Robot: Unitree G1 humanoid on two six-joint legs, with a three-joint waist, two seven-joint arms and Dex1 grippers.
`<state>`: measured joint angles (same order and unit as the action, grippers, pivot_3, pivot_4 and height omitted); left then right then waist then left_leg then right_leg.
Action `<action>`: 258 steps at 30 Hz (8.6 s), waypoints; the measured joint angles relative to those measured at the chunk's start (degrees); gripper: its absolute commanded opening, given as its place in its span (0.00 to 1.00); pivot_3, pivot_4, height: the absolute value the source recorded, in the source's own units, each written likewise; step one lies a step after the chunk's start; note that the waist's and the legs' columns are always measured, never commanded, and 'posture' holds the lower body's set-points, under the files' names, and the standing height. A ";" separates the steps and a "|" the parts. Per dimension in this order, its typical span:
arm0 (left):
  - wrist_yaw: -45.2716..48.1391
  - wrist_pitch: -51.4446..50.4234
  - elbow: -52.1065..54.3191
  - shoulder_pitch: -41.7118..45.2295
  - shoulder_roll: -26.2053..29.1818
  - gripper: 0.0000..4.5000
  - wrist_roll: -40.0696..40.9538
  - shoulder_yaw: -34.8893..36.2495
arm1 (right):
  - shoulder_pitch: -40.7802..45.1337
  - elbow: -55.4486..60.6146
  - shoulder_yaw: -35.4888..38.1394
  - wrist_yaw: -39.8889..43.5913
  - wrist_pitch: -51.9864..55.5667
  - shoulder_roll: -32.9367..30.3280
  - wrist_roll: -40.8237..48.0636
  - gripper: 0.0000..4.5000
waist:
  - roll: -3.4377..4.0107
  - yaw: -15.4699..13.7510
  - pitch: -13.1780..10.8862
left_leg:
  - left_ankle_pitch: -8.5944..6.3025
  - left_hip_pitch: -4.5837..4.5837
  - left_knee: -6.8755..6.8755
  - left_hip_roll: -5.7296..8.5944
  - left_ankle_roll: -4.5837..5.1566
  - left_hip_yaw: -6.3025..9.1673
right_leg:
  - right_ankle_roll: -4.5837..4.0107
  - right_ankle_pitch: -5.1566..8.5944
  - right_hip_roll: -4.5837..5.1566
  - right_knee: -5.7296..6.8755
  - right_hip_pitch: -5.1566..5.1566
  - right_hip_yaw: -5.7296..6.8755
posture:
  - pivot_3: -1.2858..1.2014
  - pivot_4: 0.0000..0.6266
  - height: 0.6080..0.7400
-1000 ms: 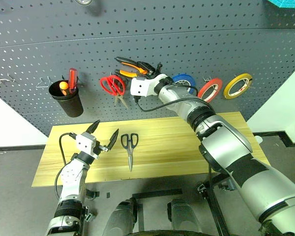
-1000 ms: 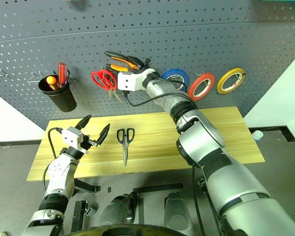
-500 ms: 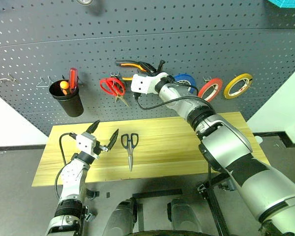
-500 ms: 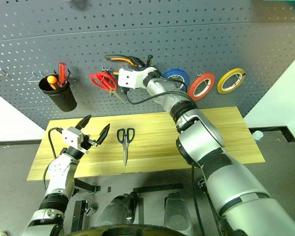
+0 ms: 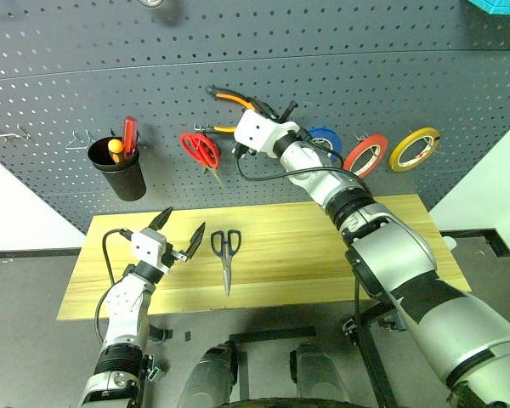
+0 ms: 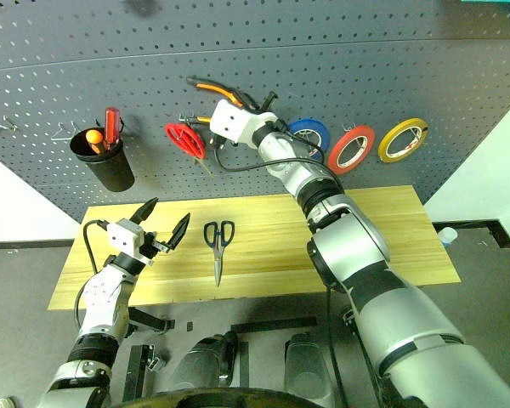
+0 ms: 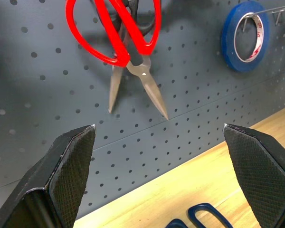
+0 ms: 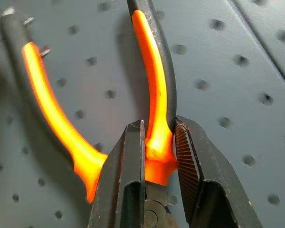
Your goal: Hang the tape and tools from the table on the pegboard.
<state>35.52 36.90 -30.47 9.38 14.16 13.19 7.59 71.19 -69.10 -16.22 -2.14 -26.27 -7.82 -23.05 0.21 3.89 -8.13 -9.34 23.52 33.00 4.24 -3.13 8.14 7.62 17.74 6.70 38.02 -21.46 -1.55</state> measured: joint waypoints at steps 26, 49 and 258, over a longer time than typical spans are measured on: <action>0.66 0.42 -2.53 2.08 -0.75 1.00 -0.01 -0.02 | -5.74 27.04 27.82 16.01 30.41 11.00 42.55 0.12 | 0.00 0.14 0.00 | -0.01 0.04 0.00 -0.03 0.00 -0.01 | 0.00 0.00 0.01 -0.01 -0.07 0.02 | 0.50 0.15 0.88; 0.79 1.06 -3.30 2.52 -0.86 1.00 -0.01 -0.03 | -12.16 33.91 22.95 5.16 30.29 12.37 33.83 0.08 | -0.01 0.14 0.01 | 0.00 0.06 0.00 -0.03 0.00 -0.02 | 0.01 -0.01 0.01 0.00 -0.09 0.02 | 0.50 0.14 0.88; -44.15 -87.24 -21.61 37.30 -13.93 0.89 -8.30 3.57 | -52.58 55.00 1.85 39.56 -2.80 -27.06 8.52 0.66 | -1.09 -1.24 -0.39 | -0.04 0.51 1.10 0.02 0.02 -0.11 | 0.55 -0.47 0.08 -0.71 0.47 0.27 | 0.48 0.15 0.88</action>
<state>-8.62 -50.34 -52.09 46.68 0.24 4.90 11.16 18.61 -14.10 -14.37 37.42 -29.07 -34.88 -14.53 -0.89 2.65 -8.51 -9.37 24.03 34.09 4.27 -3.12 8.03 8.17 17.27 6.78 37.31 -20.99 -1.28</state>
